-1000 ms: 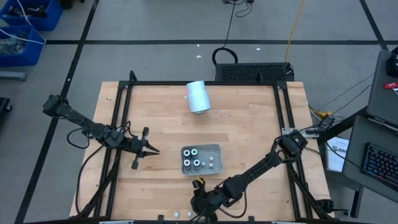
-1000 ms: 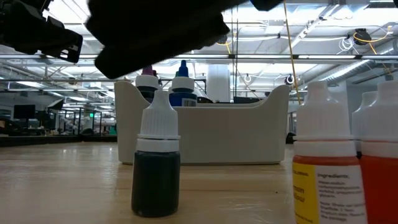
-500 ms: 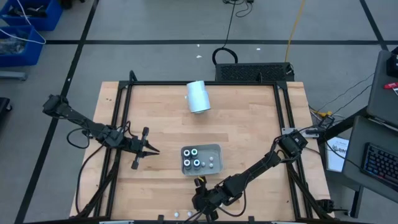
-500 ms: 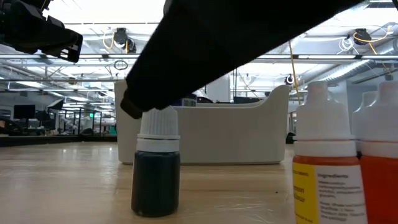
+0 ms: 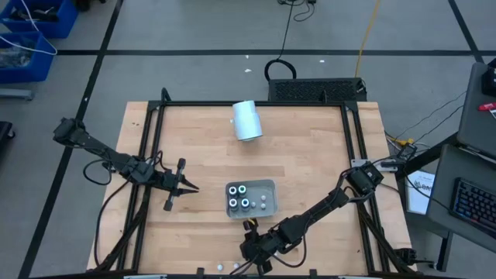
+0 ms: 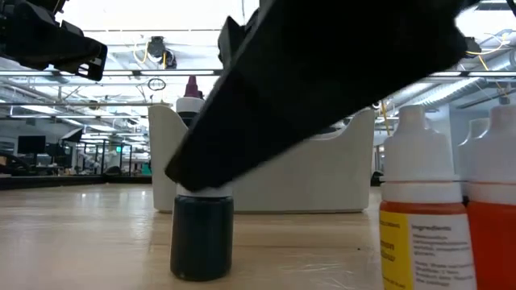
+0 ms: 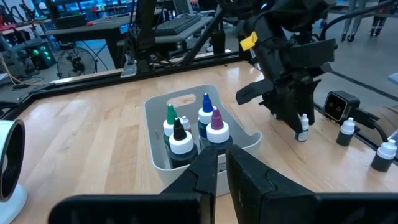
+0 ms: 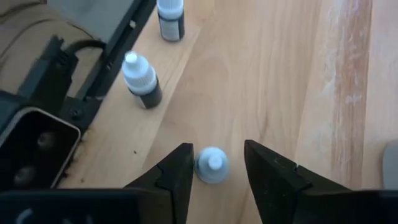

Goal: Pick & Place food coloring
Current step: Put the small blue food coloring into the gray bin

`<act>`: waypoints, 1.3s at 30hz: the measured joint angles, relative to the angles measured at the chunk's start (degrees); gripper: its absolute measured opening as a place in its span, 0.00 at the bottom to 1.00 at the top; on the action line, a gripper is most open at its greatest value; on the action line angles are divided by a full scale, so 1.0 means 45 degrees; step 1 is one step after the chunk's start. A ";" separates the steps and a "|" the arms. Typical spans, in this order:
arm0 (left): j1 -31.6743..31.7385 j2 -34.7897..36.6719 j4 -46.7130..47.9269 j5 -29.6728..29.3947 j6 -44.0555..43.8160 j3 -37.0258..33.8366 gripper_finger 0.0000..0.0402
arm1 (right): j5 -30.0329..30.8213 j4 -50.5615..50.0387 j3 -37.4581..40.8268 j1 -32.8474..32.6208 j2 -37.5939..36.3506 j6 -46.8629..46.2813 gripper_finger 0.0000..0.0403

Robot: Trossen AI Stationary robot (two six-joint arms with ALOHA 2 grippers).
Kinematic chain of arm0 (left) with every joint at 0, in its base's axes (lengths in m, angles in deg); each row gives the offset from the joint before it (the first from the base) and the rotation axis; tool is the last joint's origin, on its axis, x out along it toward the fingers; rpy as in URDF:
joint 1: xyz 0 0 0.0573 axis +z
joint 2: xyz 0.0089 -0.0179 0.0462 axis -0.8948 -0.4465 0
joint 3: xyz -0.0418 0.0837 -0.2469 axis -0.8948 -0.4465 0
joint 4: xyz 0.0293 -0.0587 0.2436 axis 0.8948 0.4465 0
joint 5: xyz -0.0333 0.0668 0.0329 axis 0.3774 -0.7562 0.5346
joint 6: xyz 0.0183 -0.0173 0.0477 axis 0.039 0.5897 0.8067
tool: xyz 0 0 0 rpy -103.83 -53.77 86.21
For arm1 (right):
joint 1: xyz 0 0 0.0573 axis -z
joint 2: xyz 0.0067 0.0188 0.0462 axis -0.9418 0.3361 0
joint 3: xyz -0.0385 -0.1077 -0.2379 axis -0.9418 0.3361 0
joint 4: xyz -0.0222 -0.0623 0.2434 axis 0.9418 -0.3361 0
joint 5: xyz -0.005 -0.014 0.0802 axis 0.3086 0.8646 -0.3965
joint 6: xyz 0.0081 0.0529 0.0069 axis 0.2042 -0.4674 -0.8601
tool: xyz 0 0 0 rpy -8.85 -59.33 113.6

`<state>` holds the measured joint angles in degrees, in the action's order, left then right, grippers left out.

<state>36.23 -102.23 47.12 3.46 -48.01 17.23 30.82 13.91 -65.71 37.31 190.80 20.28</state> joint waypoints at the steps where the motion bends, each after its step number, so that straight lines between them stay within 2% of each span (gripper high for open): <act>1: 0.0000 0.0000 0.0000 0.0000 0.0036 0.0000 0.10 | -0.0002 0.0028 0.0000 -0.0003 0.0000 0.0000 0.32; 6: -0.0002 0.0000 0.0000 -0.0005 0.0088 0.0000 0.10 | -0.0034 -0.0007 0.0000 -0.0003 0.0000 0.0000 0.27; 13: 0.0000 0.0000 0.0000 -0.0005 0.0088 0.0000 0.10 | -0.0039 -0.0046 0.0000 0.0066 0.0000 0.0005 0.12; 19: 0.0000 0.0005 0.0000 -0.0005 0.0083 0.0000 0.10 | -0.0087 -0.0173 0.0000 0.0023 -0.0328 0.0325 0.11; 23: -0.0003 0.0000 -0.0002 -0.0005 0.0095 0.0000 0.10 | 0.0081 -0.0753 0.0000 -0.0188 -0.1280 0.0837 0.12; 28: -0.0005 0.0005 -0.0005 -0.0005 0.0257 0.0000 0.10 | 0.1970 -0.2742 0.0126 -0.0561 -0.3247 0.1061 0.12; 31: -0.0003 0.0005 -0.0005 -0.0005 0.0290 0.0000 0.10 | 0.2905 -0.2847 0.1294 -0.0708 -0.4919 0.0978 0.12; 34: 0.0000 0.0002 -0.0005 -0.0027 0.0326 0.0000 0.10 | 0.3627 -0.1535 0.3443 -0.0847 -0.6945 0.0638 0.12; 39: 0.0000 0.0005 0.0000 -0.0029 0.0576 0.0000 0.10 | 0.5173 0.3033 0.9069 -0.1181 -1.0496 -0.0043 0.12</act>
<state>36.23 -102.21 47.12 3.33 -45.41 17.23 54.10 27.56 -24.90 32.00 143.57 20.09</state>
